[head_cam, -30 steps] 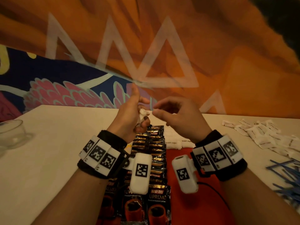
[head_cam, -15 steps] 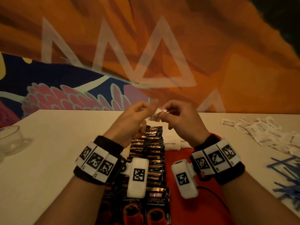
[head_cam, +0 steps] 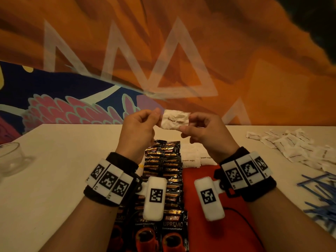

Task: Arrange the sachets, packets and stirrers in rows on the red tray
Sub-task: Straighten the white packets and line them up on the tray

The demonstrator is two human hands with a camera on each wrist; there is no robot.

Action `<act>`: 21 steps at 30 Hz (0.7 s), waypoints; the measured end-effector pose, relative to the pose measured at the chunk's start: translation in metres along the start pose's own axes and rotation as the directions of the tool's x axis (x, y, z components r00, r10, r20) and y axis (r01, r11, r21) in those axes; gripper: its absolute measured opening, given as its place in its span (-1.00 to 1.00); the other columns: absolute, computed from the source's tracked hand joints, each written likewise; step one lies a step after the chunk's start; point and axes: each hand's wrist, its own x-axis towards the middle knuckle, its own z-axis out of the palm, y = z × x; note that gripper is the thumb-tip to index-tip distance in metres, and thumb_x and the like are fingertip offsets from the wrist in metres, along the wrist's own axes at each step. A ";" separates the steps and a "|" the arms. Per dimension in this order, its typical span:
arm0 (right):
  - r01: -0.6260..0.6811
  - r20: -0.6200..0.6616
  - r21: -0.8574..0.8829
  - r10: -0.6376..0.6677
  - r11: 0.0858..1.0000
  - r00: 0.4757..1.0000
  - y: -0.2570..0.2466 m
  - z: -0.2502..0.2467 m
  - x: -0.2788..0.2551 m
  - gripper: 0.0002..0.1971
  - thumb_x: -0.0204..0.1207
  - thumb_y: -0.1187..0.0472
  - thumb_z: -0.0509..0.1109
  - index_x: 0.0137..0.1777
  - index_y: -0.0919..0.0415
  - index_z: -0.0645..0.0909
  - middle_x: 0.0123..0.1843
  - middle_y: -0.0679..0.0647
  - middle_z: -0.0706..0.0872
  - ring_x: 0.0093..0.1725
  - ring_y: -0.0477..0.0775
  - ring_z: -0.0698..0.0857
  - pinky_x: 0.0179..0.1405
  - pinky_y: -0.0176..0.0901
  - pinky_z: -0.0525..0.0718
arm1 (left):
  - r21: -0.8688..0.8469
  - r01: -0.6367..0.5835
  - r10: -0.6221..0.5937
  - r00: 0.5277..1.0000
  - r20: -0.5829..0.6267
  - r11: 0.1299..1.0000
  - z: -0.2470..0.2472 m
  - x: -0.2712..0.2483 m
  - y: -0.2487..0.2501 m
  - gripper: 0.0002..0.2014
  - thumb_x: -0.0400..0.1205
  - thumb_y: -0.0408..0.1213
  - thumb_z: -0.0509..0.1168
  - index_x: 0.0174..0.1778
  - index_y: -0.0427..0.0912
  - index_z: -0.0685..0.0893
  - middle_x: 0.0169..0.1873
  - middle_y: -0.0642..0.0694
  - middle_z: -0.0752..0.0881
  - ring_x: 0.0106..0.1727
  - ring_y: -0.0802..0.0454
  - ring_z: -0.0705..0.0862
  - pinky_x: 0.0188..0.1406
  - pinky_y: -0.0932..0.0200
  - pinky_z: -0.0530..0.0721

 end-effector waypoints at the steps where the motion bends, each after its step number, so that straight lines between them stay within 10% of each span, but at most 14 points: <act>1: -0.011 -0.002 0.012 0.011 1.000 1.000 0.000 -0.001 0.000 -0.79 0.43 0.45 0.55 -0.09 0.23 0.60 -0.42 -0.04 0.59 -0.34 0.01 0.76 -0.40 -0.11 0.55 | 0.008 -0.018 0.018 1.000 0.001 1.000 0.001 0.000 -0.001 -0.71 0.75 -0.14 0.27 -0.19 -0.21 0.73 -0.49 -0.08 0.57 -0.61 0.07 0.30 -0.69 0.30 0.27; 6: -0.034 0.042 0.054 0.031 0.998 0.999 -0.001 -0.002 -0.001 -0.82 0.43 0.46 0.53 -0.10 0.25 0.61 -0.36 0.07 0.62 -0.31 0.02 0.75 -0.31 -0.04 0.54 | 0.065 -0.052 0.047 0.996 0.071 0.997 0.008 -0.004 0.001 -0.80 0.60 -0.03 0.39 -0.06 -0.09 0.74 -0.51 0.18 0.65 -0.60 0.27 0.46 -0.53 0.32 0.39; 21: -0.024 -0.057 0.252 0.040 0.967 0.998 -0.005 0.003 -0.002 -0.85 0.62 0.14 0.40 -0.16 0.17 0.65 -0.19 0.16 0.69 -0.27 0.02 0.68 -0.45 -0.23 0.60 | 0.078 -0.145 0.138 0.987 0.083 0.986 0.007 -0.001 -0.003 -0.92 0.58 -0.26 0.46 -0.07 -0.16 0.73 -0.31 -0.12 0.67 -0.57 0.31 0.52 -0.50 0.35 0.40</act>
